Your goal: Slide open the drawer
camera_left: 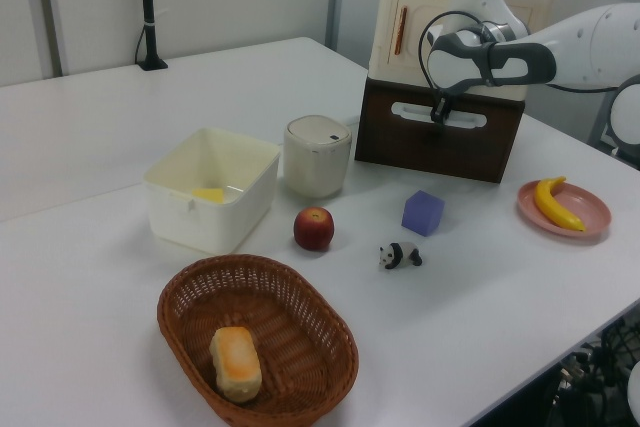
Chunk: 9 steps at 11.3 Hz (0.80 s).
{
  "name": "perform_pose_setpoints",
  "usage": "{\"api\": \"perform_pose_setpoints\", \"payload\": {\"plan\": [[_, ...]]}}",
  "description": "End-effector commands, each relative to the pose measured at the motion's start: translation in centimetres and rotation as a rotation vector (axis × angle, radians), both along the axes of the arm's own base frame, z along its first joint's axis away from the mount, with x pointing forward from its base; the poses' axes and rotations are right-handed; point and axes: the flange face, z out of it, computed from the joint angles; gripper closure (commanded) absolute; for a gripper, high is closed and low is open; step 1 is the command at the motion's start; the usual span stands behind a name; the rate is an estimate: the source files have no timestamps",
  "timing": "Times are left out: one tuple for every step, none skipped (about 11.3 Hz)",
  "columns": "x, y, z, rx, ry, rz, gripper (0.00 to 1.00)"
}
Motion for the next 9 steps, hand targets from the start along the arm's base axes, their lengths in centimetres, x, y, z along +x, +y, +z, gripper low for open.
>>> {"api": "perform_pose_setpoints", "payload": {"plan": [[0.0, 0.6, 0.0, -0.031, 0.010, 0.036, 0.81], [0.0, 0.6, 0.0, -0.033, 0.011, 0.038, 0.84], [0.0, 0.7, -0.1, -0.035, 0.017, 0.050, 0.84], [0.1, 0.8, 0.0, -0.035, 0.015, 0.052, 0.84], [-0.1, 0.9, 0.0, -0.035, 0.019, 0.052, 0.84], [-0.2, 1.0, -0.1, -0.034, 0.021, 0.054, 0.84], [-0.3, 1.1, 0.1, -0.035, 0.020, 0.054, 0.84], [-0.2, 1.3, 0.1, -0.035, 0.021, 0.057, 0.84], [-0.1, 1.7, 0.2, -0.033, 0.019, 0.061, 0.84]]}}
